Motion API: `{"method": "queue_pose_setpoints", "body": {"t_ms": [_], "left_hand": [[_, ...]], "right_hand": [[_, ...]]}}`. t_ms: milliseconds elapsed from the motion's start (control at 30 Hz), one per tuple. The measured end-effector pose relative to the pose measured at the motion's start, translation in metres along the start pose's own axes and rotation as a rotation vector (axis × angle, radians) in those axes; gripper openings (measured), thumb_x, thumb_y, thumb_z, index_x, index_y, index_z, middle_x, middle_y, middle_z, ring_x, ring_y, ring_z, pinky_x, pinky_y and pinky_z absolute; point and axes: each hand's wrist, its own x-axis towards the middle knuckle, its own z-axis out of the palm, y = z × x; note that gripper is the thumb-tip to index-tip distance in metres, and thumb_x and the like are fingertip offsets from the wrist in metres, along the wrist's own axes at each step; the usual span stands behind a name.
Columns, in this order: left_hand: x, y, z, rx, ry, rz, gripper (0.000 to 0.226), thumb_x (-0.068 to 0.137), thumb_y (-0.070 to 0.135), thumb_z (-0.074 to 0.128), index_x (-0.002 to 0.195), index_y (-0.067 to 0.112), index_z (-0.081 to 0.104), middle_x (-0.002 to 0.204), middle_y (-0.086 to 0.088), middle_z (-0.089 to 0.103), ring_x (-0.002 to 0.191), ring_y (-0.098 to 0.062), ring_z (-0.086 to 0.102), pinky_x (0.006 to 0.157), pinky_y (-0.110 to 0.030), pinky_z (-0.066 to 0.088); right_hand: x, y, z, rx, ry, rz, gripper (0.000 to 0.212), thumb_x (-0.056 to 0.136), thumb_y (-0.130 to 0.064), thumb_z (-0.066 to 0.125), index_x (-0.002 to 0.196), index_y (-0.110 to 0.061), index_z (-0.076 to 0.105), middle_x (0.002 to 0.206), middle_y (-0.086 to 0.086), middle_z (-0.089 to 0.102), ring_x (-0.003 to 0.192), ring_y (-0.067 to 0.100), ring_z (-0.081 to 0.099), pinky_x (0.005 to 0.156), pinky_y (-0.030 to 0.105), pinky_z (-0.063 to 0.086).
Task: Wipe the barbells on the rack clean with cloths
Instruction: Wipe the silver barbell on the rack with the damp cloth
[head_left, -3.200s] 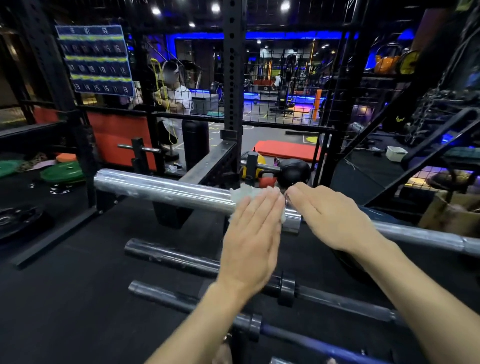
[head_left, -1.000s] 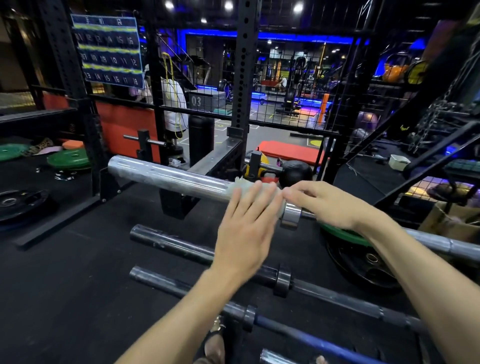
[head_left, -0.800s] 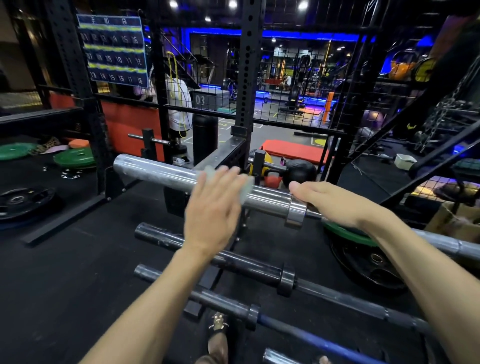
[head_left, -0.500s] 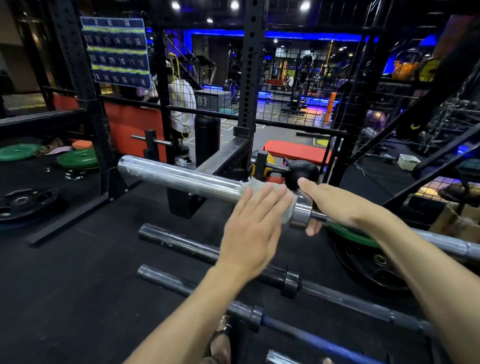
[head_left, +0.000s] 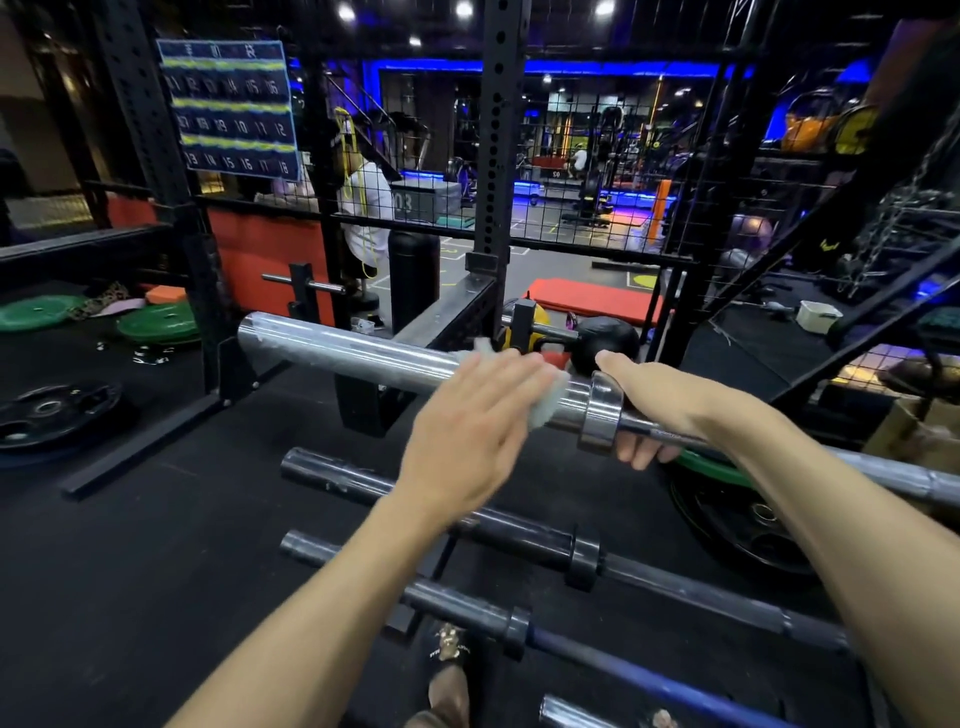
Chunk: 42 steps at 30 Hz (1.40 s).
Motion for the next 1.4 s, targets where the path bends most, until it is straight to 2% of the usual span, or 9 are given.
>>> {"method": "queue_pose_setpoints", "body": {"t_ms": [167, 300, 433, 567, 633, 767, 933, 1133, 1400], "left_hand": [[0.004, -0.022, -0.012, 0.004, 0.147, -0.378, 0.043, 0.098, 0.022, 0.036, 0.127, 0.018, 0.067, 0.130, 0.004, 0.066, 0.133, -0.021, 0.052, 0.123, -0.047, 0.024], [-0.002, 0.042, 0.016, -0.054, 0.116, -0.134, 0.046, 0.097, 0.009, 0.050, 0.142, 0.015, 0.059, 0.146, 0.000, 0.057, 0.143, -0.022, 0.043, 0.126, -0.038, 0.015], [-0.010, 0.018, 0.012, 0.031, 0.063, -0.013, 0.049, 0.101, 0.013, 0.046, 0.150, 0.017, 0.051, 0.156, 0.002, 0.047, 0.149, -0.018, 0.035, 0.125, -0.047, 0.022], [-0.011, -0.025, -0.008, -0.004, 0.141, -0.345, 0.045, 0.102, 0.023, 0.039, 0.141, 0.021, 0.061, 0.148, 0.004, 0.056, 0.146, -0.016, 0.040, 0.128, -0.042, 0.015], [-0.008, -0.018, -0.008, -0.029, 0.163, -0.419, 0.046, 0.100, 0.021, 0.038, 0.139, 0.021, 0.062, 0.146, 0.004, 0.057, 0.146, -0.018, 0.039, 0.128, -0.038, 0.008], [-0.007, 0.036, 0.014, -0.088, 0.116, -0.128, 0.048, 0.099, 0.007, 0.052, 0.146, 0.017, 0.056, 0.151, 0.001, 0.053, 0.146, -0.021, 0.039, 0.127, -0.041, 0.014], [-0.007, 0.015, 0.009, -0.055, 0.066, -0.082, 0.048, 0.100, 0.015, 0.043, 0.146, 0.019, 0.056, 0.152, 0.004, 0.052, 0.147, -0.017, 0.039, 0.127, -0.046, 0.018], [0.002, -0.016, -0.008, -0.085, 0.160, -0.443, 0.046, 0.097, 0.022, 0.035, 0.128, 0.017, 0.068, 0.134, 0.004, 0.066, 0.140, -0.020, 0.046, 0.128, -0.043, 0.009], [-0.018, 0.030, 0.018, 0.011, 0.041, -0.024, 0.056, 0.100, 0.015, 0.044, 0.156, 0.017, 0.039, 0.164, 0.004, 0.032, 0.155, -0.016, 0.021, 0.127, -0.049, 0.015]], "right_hand": [[0.006, -0.004, -0.007, 0.029, -0.101, 0.118, 0.068, 0.098, -0.057, 0.020, 0.105, -0.009, 0.067, 0.082, 0.018, 0.076, 0.073, 0.033, 0.076, 0.075, 0.039, 0.058], [0.002, -0.011, -0.011, -0.001, -0.209, 0.135, 0.062, 0.094, -0.040, 0.031, 0.081, -0.003, 0.078, 0.080, 0.023, 0.074, 0.079, 0.040, 0.075, 0.079, 0.047, 0.062], [0.009, -0.001, -0.006, 0.070, -0.047, 0.012, 0.057, 0.101, -0.050, 0.033, 0.103, -0.008, 0.071, 0.093, 0.011, 0.075, 0.077, 0.031, 0.074, 0.066, 0.039, 0.061], [-0.001, 0.014, -0.005, 0.026, 0.093, -0.435, 0.035, 0.098, -0.064, 0.046, 0.112, -0.037, 0.064, 0.116, -0.020, 0.064, 0.112, 0.007, 0.061, 0.096, 0.034, 0.047], [-0.007, 0.014, -0.001, 0.011, 0.070, -0.468, 0.034, 0.101, -0.059, 0.046, 0.119, -0.036, 0.065, 0.123, -0.019, 0.064, 0.118, 0.004, 0.057, 0.106, 0.035, 0.041], [-0.006, 0.006, 0.000, 0.066, 0.059, -0.386, 0.059, 0.105, -0.056, 0.036, 0.139, -0.014, 0.058, 0.146, 0.001, 0.056, 0.136, 0.017, 0.050, 0.113, 0.035, 0.035], [-0.003, 0.000, -0.004, 0.135, -0.049, -0.222, 0.062, 0.106, -0.058, 0.028, 0.088, -0.016, 0.069, 0.071, 0.001, 0.070, 0.063, 0.019, 0.063, 0.075, 0.046, 0.061], [0.000, -0.010, -0.006, 0.190, -0.193, -0.016, 0.060, 0.107, -0.046, 0.025, 0.100, -0.001, 0.065, 0.082, 0.026, 0.074, 0.052, 0.023, 0.044, 0.067, 0.045, 0.059], [0.009, -0.009, -0.008, 0.156, -0.246, 0.033, 0.063, 0.097, -0.033, 0.033, 0.053, -0.012, 0.074, 0.067, 0.023, 0.065, 0.047, 0.021, 0.047, 0.060, 0.036, 0.056]]}}
